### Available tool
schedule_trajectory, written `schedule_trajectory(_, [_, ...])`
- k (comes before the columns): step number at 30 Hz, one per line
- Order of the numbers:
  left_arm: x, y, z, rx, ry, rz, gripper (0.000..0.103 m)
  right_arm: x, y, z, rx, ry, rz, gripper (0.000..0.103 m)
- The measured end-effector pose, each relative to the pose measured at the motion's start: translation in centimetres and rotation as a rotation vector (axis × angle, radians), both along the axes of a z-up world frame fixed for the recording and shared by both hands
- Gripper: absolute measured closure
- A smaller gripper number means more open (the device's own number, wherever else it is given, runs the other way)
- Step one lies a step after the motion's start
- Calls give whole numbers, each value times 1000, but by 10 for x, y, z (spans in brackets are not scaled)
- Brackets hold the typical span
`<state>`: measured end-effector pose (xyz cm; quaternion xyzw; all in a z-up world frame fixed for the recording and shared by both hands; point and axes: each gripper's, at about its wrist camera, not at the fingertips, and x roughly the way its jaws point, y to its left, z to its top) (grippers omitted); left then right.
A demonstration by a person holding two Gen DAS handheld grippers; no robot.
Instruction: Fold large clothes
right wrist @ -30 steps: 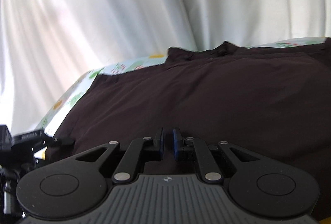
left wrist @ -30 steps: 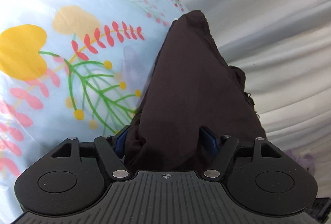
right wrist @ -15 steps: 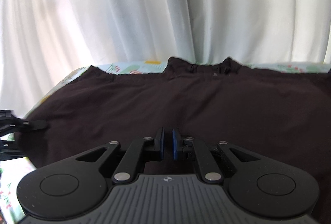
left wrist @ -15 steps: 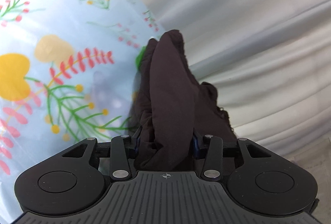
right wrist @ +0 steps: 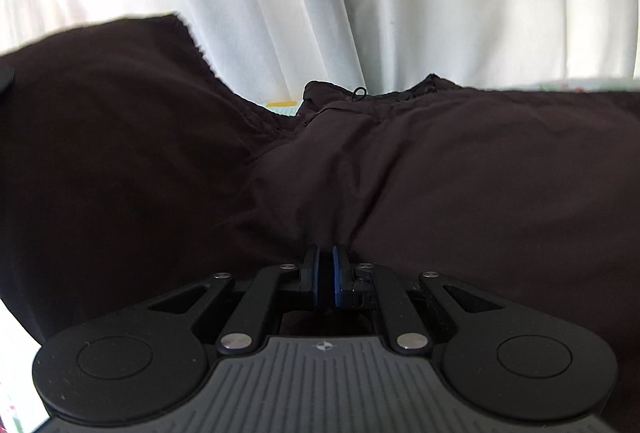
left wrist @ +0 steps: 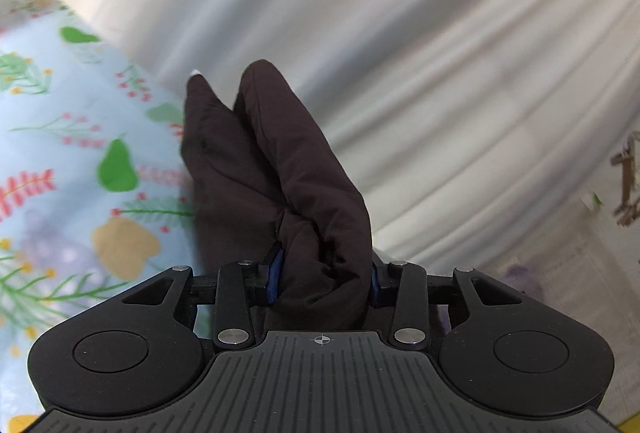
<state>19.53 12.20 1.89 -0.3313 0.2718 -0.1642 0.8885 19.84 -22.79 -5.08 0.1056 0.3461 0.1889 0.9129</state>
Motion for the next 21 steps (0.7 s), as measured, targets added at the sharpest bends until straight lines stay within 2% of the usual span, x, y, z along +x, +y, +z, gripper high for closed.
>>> schedule_trajectory(6, [22,-72,10,61,-41,-136,61,3,-28,-12,182,58,4,103])
schedule_trajectory(10, [39,-122,-6,116,-30,-246,61,9,-49,-22,320,110,30,103])
schedule_trajectory(12, [47,-140,-22,134,-11,-285,61,11,-54,-25,353,126,46,103])
schedule_trajectory(16, [56,-144,-40,84,21,-291,61,9,-79,-25,443,177,91,103])
schedule_trajectory(18, [55,-148,-41,118,15,-305,61,7,-104,-21,530,198,53,99])
schedule_trajectory(19, [59,-152,-40,147,13,-316,61,8,-117,-17,572,201,27,94])
schedule_trajectory(21, [61,-157,-45,180,11,-330,61,13,-141,-8,637,205,-29,74])
